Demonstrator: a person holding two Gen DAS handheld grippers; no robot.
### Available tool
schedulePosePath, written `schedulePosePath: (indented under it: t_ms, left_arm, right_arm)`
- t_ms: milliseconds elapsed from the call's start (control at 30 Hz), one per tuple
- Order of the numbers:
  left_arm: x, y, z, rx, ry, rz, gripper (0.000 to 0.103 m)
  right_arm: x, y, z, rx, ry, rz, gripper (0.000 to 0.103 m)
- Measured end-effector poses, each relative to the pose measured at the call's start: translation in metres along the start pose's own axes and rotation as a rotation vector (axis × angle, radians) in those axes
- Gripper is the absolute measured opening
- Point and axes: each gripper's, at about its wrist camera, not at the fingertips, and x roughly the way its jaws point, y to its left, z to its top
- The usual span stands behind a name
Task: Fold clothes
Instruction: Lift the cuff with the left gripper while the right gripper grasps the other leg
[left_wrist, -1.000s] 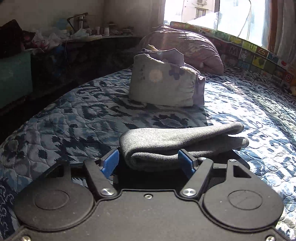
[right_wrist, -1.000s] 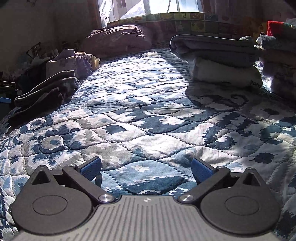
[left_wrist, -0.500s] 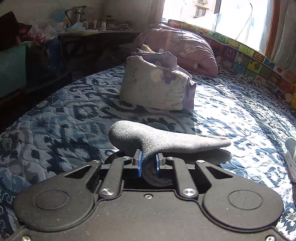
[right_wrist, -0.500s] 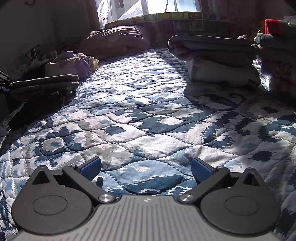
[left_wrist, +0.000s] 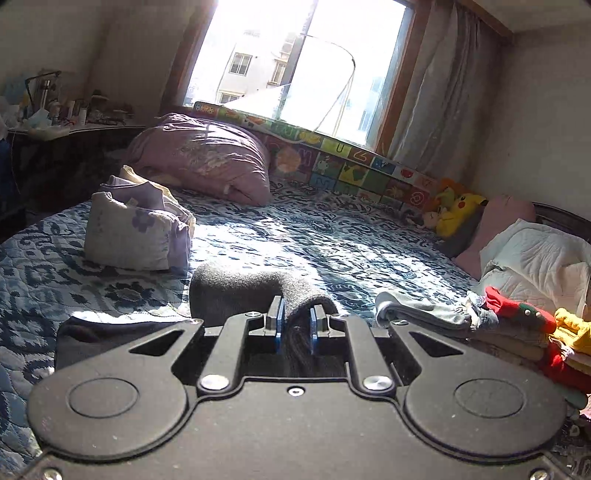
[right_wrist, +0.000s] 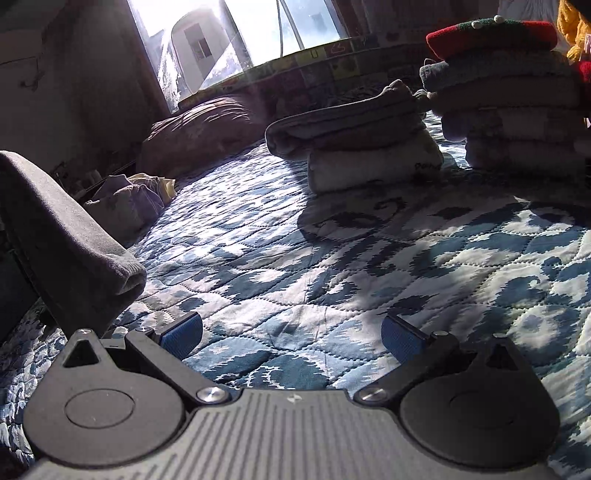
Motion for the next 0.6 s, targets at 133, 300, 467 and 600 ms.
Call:
schedulePosePath:
  t_ms: [133,300,467,600]
  left_arm:
    - [0.009,-0.053,-0.026,0.046,0.065,-0.089,0.011]
    - [0.020,-0.098,-0.059,0.071,0.115,-0.158,0.011]
    - [0.037,-0.124,-0.092,0.157,0.208,-0.147,0.014]
    - [0.040,-0.127,-0.118,0.176,0.270,-0.137,0.021]
  right_arm:
    - [-0.022,-0.025,0.000,0.057,-0.020,0.013,0.102]
    - [-0.040,-0.050,0.002,0.122,-0.043,0.027,0.102]
    - [-0.042,-0.064,0.000,0.171,-0.032,0.047,0.102]
    - [-0.041,-0.064,-0.001,0.171,-0.020,0.051,0.102]
